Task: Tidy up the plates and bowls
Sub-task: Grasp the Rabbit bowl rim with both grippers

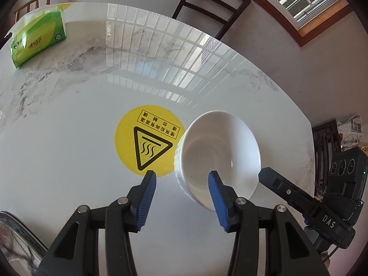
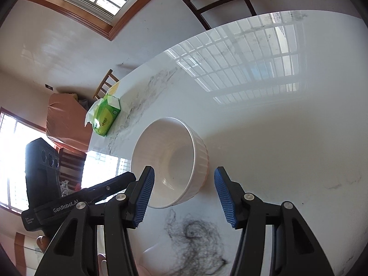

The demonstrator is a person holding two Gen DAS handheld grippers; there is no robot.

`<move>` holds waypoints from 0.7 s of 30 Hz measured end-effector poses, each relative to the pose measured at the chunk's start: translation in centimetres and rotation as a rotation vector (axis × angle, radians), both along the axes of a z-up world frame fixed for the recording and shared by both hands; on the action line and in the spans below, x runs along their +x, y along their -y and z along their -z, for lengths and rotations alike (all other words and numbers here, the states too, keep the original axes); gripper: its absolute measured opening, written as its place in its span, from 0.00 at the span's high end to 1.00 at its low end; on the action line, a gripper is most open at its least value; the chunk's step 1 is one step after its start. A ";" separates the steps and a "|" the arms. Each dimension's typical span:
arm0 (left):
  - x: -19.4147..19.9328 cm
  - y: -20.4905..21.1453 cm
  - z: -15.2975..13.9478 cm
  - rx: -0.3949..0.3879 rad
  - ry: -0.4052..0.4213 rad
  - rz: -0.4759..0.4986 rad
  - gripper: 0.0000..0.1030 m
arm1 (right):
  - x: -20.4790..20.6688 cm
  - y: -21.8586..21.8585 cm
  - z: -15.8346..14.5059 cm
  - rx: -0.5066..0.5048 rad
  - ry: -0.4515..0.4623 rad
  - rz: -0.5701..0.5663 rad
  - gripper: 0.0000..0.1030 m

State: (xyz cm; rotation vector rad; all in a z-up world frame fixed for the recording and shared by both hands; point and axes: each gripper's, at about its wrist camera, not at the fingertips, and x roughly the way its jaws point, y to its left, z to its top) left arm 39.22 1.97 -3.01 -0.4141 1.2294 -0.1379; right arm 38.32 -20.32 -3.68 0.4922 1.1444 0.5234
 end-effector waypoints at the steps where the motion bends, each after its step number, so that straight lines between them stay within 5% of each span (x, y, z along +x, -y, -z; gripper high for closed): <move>1: 0.1 -0.2 0.1 -0.001 -0.002 -0.001 0.53 | 0.1 -0.1 0.1 -0.008 0.000 -0.001 0.49; 9: 0.5 -0.5 1.6 -0.015 -0.030 -0.035 0.53 | 1.0 -1.0 0.7 -0.067 -0.004 0.009 0.49; 11: 0.7 -0.4 2.5 -0.031 -0.068 -0.039 0.69 | 1.2 -1.5 1.3 -0.077 -0.012 -0.006 0.55; 12: 0.7 -0.2 2.9 -0.028 -0.093 -0.034 0.83 | 1.3 -1.7 1.6 -0.080 -0.024 -0.015 0.66; 13: 0.5 -0.1 2.9 -0.005 -0.097 -0.038 0.86 | 1.3 -1.9 2.0 -0.087 -0.040 -0.019 0.76; 16: -0.8 0.5 2.0 0.052 -0.072 -0.028 0.89 | 1.0 -1.7 2.3 -0.058 -0.045 -0.021 0.80; 21: -5.2 0.4 -0.8 0.030 -0.038 -0.004 0.87 | -1.5 -1.1 1.0 -0.035 -0.042 -0.033 0.81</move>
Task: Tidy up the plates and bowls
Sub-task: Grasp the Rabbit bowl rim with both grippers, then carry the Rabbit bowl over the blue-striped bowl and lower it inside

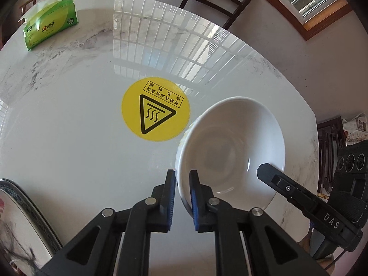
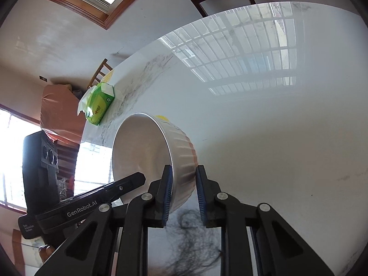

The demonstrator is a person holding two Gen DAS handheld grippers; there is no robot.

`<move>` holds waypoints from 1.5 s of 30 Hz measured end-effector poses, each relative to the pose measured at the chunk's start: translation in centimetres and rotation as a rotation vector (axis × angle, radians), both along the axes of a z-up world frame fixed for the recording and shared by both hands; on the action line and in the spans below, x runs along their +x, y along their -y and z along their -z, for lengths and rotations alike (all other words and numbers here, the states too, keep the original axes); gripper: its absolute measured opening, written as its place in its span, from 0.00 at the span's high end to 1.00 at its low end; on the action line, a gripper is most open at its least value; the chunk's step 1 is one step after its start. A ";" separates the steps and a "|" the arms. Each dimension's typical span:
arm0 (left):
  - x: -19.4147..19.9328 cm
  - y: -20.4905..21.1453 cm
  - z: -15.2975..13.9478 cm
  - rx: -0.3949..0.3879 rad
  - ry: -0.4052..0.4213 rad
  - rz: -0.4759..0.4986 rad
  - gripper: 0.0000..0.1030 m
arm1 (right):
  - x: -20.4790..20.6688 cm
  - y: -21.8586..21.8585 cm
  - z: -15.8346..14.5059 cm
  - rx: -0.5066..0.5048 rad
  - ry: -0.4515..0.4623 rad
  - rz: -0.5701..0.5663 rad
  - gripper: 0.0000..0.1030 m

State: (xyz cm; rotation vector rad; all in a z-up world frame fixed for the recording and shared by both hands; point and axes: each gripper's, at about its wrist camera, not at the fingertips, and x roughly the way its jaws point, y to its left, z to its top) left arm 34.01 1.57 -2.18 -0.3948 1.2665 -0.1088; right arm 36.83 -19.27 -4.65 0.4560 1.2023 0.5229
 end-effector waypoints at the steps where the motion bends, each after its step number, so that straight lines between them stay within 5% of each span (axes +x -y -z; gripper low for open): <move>1: -1.1 0.0 -0.8 0.007 0.017 0.006 0.87 | -0.8 0.2 -0.5 0.010 0.004 -0.005 0.81; 10: -11.6 -1.5 -7.1 0.086 0.210 0.022 0.86 | -9.1 0.0 -4.6 0.084 0.021 -0.069 0.83; 25: -23.2 -5.1 -7.3 0.191 0.312 0.015 0.86 | -19.2 -4.5 -5.9 0.066 0.037 -0.169 0.84; 45: -26.6 -6.2 -5.0 0.188 0.285 0.033 0.86 | -23.0 -6.9 -4.6 0.029 0.006 -0.181 0.83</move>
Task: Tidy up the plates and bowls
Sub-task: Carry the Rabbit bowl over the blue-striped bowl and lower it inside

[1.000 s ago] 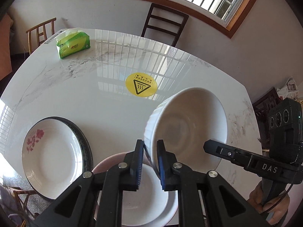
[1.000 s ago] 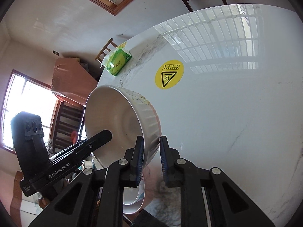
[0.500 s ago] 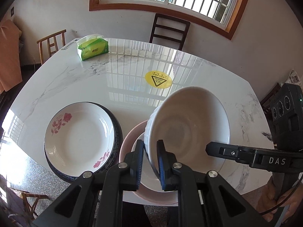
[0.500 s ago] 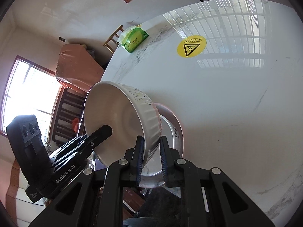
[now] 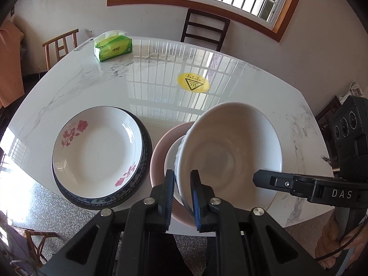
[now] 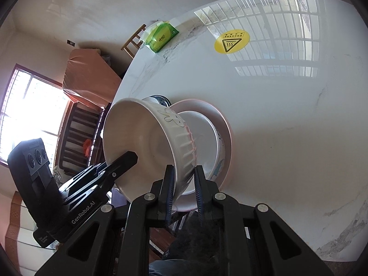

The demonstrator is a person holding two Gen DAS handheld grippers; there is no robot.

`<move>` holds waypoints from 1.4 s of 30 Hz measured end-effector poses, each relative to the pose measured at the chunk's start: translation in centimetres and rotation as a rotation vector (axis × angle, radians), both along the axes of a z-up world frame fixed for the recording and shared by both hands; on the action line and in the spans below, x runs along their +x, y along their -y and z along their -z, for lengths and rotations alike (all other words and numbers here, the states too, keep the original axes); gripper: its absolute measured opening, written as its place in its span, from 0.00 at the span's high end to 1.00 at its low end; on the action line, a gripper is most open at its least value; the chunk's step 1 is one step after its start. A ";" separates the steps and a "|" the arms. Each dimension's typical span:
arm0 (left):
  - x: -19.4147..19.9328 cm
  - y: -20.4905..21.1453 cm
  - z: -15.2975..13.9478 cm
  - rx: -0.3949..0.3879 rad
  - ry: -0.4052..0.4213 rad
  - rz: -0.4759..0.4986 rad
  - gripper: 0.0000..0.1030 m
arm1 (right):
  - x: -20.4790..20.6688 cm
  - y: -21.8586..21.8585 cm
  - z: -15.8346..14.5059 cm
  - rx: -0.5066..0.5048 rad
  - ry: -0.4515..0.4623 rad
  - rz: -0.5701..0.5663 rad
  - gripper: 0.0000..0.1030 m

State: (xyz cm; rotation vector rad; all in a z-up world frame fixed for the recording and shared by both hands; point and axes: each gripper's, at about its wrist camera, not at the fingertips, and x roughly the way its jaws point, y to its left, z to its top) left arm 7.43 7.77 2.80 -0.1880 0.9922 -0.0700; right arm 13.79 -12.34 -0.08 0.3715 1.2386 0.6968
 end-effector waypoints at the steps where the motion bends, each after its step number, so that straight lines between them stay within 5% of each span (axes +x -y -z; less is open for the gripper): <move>1: -0.1 0.0 0.1 -0.001 -0.003 -0.001 0.86 | -0.1 -0.2 0.0 -0.001 -0.001 0.001 0.83; 42: 1.3 0.0 1.7 -0.028 -0.091 0.004 0.86 | -0.4 -0.2 0.7 -0.006 -0.031 0.014 0.82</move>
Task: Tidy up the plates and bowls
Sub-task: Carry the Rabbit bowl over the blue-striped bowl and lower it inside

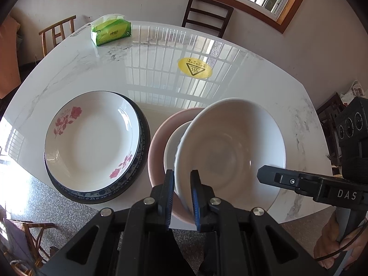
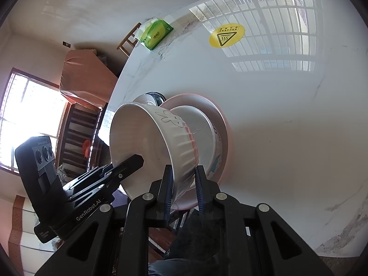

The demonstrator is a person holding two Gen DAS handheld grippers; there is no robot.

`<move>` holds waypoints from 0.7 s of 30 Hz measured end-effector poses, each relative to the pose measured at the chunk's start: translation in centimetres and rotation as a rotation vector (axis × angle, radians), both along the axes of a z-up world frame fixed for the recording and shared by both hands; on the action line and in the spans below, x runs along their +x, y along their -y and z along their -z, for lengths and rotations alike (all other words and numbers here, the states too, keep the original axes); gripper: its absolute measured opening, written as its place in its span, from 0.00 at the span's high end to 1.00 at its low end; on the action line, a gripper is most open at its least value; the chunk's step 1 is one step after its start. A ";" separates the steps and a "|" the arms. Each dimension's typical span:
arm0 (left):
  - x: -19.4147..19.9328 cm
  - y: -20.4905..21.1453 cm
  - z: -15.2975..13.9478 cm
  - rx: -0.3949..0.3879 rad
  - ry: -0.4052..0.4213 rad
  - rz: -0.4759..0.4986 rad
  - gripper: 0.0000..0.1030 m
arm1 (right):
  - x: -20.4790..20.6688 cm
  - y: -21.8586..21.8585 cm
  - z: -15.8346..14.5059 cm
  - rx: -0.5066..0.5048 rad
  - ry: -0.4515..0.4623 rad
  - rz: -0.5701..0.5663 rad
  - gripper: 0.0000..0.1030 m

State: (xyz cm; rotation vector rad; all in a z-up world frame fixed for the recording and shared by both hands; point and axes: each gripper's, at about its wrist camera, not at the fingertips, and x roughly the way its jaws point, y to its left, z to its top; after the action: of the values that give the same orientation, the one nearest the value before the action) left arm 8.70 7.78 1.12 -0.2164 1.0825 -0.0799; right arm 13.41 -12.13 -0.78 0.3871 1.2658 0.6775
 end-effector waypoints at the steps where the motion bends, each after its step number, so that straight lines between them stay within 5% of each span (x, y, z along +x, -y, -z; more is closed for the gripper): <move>1: 0.0 0.0 0.0 -0.001 -0.001 0.000 0.86 | 0.0 0.0 0.0 0.000 -0.002 0.001 0.82; 21: 0.5 -0.6 0.5 -0.008 -0.018 -0.011 0.86 | 0.5 0.1 0.6 0.000 -0.024 0.022 0.80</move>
State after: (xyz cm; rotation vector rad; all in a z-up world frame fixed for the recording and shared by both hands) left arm 9.18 8.36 0.58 -0.2308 1.0991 -0.0731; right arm 13.96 -12.20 -1.40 0.4097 1.2824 0.6554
